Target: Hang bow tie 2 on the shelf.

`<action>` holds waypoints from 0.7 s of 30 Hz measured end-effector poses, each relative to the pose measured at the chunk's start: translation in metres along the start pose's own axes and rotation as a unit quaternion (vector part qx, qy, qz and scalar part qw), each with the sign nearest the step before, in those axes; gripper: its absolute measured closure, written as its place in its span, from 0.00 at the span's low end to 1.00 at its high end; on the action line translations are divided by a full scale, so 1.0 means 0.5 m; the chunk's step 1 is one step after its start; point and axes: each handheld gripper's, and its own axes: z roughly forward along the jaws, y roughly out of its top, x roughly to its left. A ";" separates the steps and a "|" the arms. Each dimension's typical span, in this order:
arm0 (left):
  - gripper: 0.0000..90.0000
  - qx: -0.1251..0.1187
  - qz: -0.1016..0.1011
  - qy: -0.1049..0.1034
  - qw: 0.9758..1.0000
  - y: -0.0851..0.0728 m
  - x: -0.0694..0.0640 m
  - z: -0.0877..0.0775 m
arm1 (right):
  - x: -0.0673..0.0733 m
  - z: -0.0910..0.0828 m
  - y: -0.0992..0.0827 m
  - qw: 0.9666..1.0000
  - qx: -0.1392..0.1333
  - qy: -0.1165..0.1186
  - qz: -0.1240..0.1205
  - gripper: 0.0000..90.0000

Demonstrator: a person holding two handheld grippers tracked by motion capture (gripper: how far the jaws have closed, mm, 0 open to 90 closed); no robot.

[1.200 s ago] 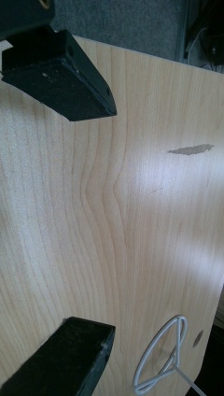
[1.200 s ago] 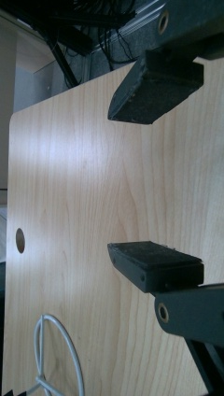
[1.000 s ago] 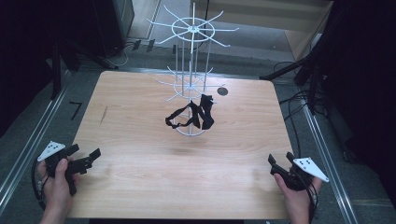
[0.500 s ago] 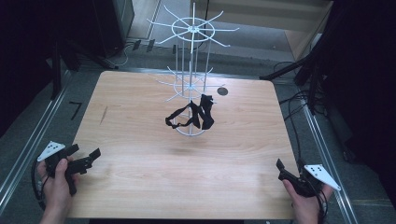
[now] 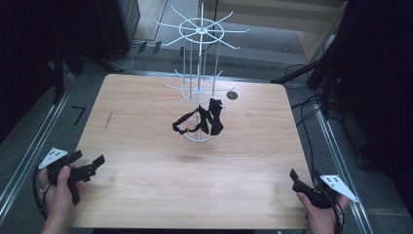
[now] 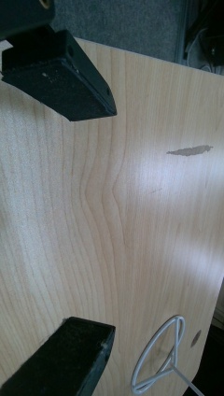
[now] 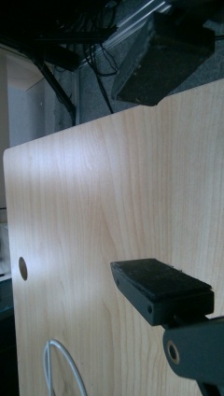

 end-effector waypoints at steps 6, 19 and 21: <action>0.00 0.003 0.001 0.000 1.000 0.000 0.000 0.000 | 0.000 0.005 -0.007 1.000 0.011 -0.008 -0.002 0.16; 0.00 0.003 0.002 -0.001 1.000 0.001 -0.001 0.002 | -0.010 0.023 -0.020 0.998 0.047 -0.029 -0.013 0.16; 0.00 0.003 0.002 -0.001 1.000 0.001 -0.001 0.002 | -0.006 0.024 -0.020 0.998 0.048 -0.027 -0.021 0.16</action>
